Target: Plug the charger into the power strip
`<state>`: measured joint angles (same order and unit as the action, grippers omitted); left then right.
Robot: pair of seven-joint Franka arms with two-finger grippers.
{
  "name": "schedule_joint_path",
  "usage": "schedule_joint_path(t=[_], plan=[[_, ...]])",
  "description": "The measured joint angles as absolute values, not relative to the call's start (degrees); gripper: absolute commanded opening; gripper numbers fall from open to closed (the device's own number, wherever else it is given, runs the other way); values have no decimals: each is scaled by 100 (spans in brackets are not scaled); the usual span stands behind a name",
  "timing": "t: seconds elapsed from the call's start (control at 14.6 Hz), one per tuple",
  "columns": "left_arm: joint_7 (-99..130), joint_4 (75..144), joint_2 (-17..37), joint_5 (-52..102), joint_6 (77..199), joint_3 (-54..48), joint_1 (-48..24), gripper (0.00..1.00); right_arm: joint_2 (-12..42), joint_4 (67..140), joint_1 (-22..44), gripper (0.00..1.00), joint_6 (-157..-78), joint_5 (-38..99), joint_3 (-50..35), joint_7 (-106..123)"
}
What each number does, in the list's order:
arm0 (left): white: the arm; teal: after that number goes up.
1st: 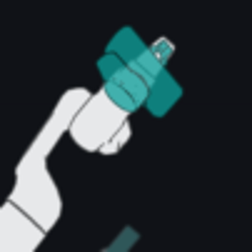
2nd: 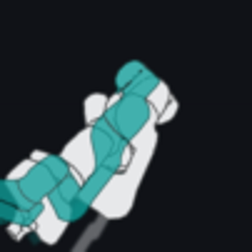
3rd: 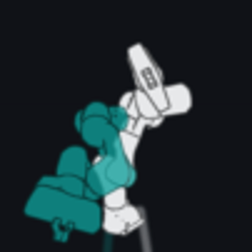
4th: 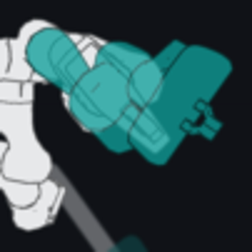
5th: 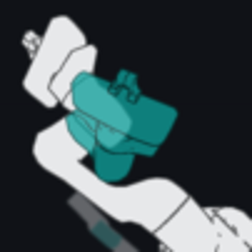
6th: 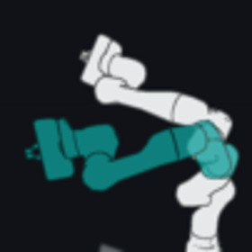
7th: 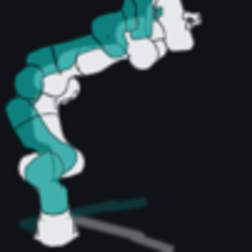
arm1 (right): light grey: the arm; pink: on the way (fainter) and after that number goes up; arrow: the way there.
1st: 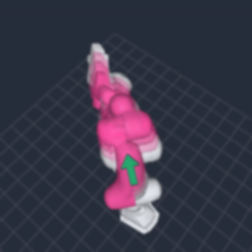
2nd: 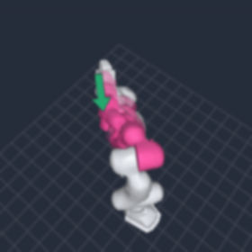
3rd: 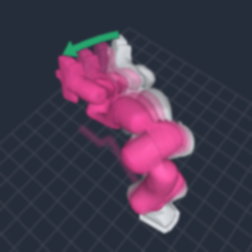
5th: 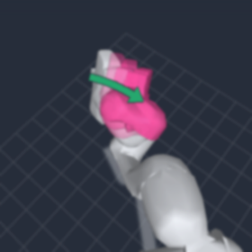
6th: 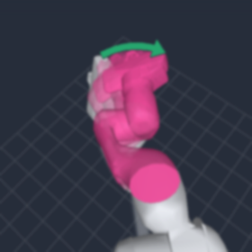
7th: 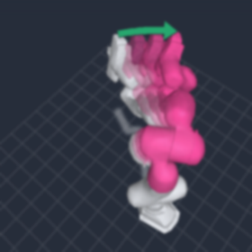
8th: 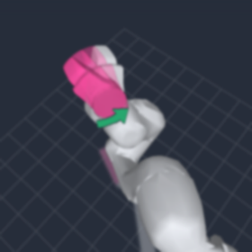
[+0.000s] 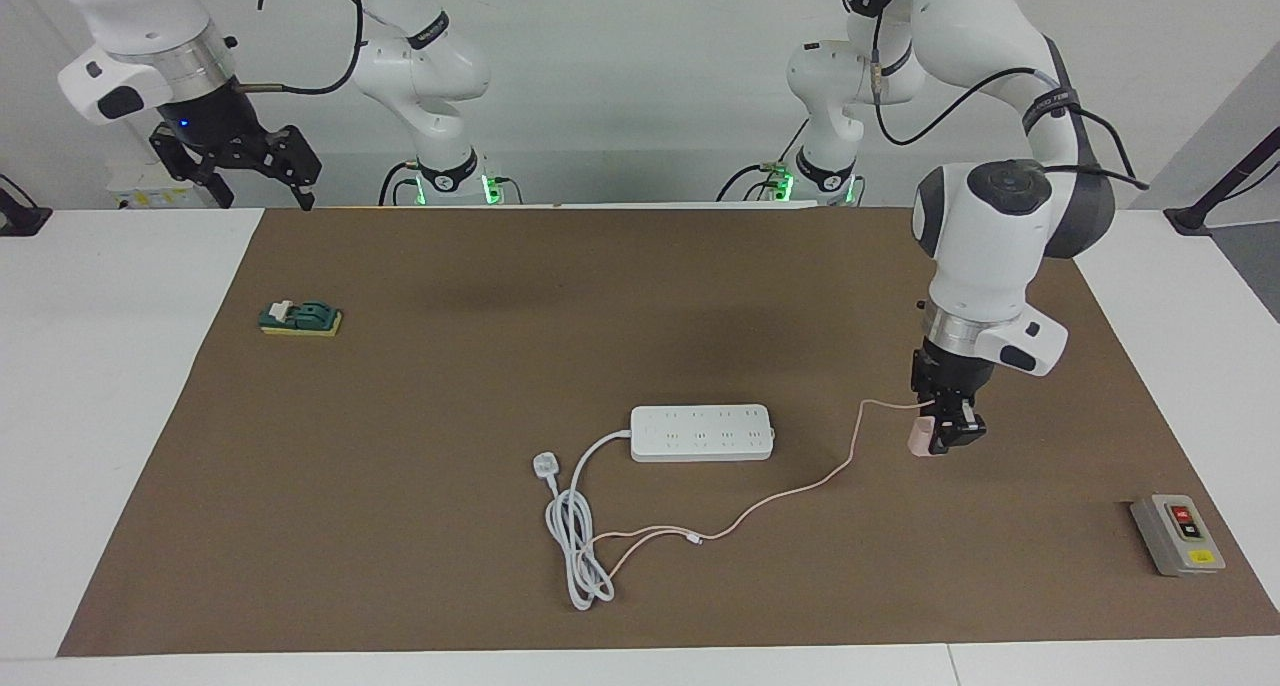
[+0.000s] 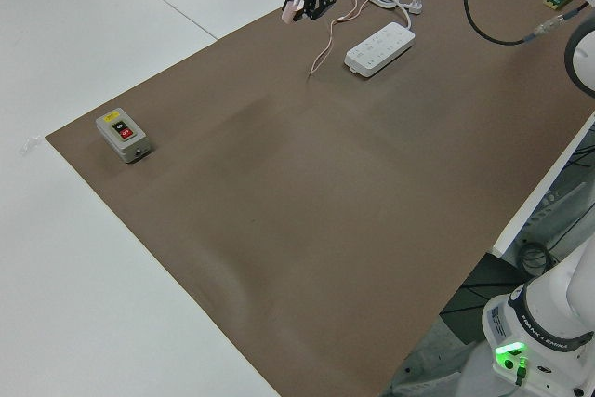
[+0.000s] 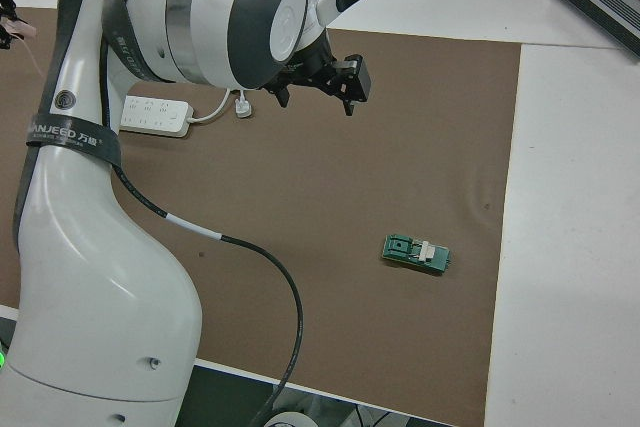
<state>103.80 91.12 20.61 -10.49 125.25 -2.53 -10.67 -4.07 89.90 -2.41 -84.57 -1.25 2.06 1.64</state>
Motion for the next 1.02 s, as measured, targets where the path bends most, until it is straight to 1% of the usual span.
schedule_joint_path(t=[0.2, 0.55, 0.75, 1.02], plan=[[10592, 9467, 1933, -1049, 12552, -273, -1304, 0, -407, 8990, -241, 100, -8457, -125, 206, 164], [11726, 10002, 1724, -1049, 12559, -306, -2039, 0, -407, 8990, -241, 100, -8457, -125, 206, 164], [12244, 10228, 1716, -1049, 12528, -307, -2342, 0, -407, 8990, -241, 100, -8457, -125, 206, 164], [12425, 10379, 1839, -1049, 12487, -300, -2509, 0, -407, 8990, -241, 100, -8457, -125, 206, 164]])
